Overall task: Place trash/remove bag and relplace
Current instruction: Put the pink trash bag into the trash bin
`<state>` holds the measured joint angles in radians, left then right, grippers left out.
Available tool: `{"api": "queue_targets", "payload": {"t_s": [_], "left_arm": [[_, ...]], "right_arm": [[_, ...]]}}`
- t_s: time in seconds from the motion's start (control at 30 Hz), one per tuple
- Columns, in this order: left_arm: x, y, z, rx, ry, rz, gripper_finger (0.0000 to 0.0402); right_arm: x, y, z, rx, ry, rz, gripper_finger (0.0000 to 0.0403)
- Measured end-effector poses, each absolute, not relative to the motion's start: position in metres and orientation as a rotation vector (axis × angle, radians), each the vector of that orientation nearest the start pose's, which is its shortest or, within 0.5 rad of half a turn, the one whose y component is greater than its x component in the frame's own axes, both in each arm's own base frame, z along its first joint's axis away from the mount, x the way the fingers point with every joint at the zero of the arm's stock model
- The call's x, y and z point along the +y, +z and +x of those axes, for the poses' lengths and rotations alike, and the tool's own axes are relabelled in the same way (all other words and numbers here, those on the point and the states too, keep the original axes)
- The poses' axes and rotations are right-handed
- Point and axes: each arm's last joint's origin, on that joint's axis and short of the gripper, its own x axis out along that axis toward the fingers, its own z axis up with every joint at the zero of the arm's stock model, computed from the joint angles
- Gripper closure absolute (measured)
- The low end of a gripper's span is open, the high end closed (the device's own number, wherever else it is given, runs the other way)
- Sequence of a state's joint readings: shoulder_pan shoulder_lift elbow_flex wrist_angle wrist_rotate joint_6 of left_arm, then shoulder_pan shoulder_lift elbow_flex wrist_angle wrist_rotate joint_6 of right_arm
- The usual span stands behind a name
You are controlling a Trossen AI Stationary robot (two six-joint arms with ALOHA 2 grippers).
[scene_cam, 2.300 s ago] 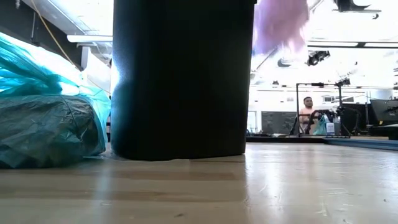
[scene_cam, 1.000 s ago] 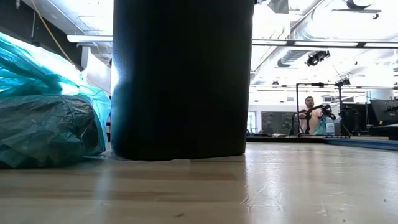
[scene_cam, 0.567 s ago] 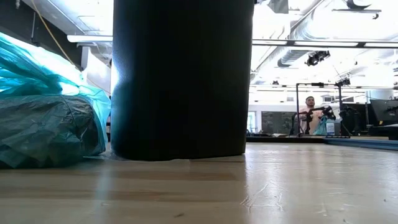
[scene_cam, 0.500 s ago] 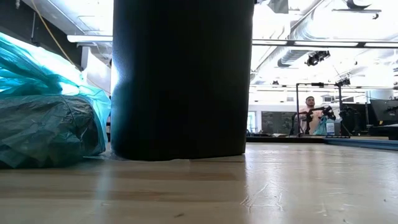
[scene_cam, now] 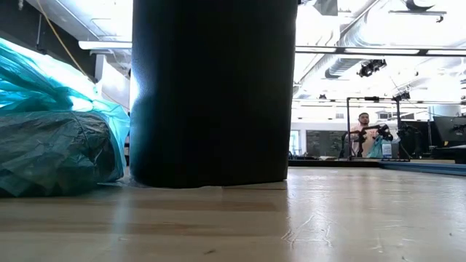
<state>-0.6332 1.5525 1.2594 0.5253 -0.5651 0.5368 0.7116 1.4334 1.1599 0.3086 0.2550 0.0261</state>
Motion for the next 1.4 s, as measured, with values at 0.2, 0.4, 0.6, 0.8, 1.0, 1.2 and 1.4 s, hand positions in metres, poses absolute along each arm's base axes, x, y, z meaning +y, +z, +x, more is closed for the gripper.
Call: {"api": "queue_targets", "payload": {"t_s": [0.2, 0.4, 0.6, 0.8, 1.0, 1.2, 1.4], "left_arm": [[-0.195, 0.398, 0.272, -0.224, 0.082, 0.469, 0.0399], [-0.186, 0.432, 0.233, -0.277, 0.138, 0.469, 0.0401], [-0.178, 0.449, 0.206, -0.254, 0.230, 0.475, 0.0401], [-0.182, 0.447, 0.198, -0.162, 0.303, 0.513, 0.0401], [-0.186, 0.443, 0.193, -0.103, 0.337, 0.503, 0.0402], [-0.188, 0.440, 0.191, -0.055, 0.371, 0.517, 0.0402], [-0.185, 0.427, 0.198, 0.032, 0.397, 0.548, 0.0401]], "right_arm": [[0.207, 0.355, 0.257, 0.024, 0.328, 0.027, 0.0403], [0.191, 0.362, 0.248, 0.053, 0.076, 0.013, 0.0403], [0.168, 0.378, 0.239, 0.018, -0.167, -0.036, 0.0403], [0.135, 0.378, 0.250, 0.058, -0.270, 0.004, 0.0403], [0.107, 0.369, 0.272, 0.104, -0.235, 0.055, 0.0403], [0.083, 0.348, 0.293, 0.246, -0.160, 0.135, 0.0403], [0.079, 0.332, 0.306, 0.328, -0.085, 0.156, 0.0396]]}}
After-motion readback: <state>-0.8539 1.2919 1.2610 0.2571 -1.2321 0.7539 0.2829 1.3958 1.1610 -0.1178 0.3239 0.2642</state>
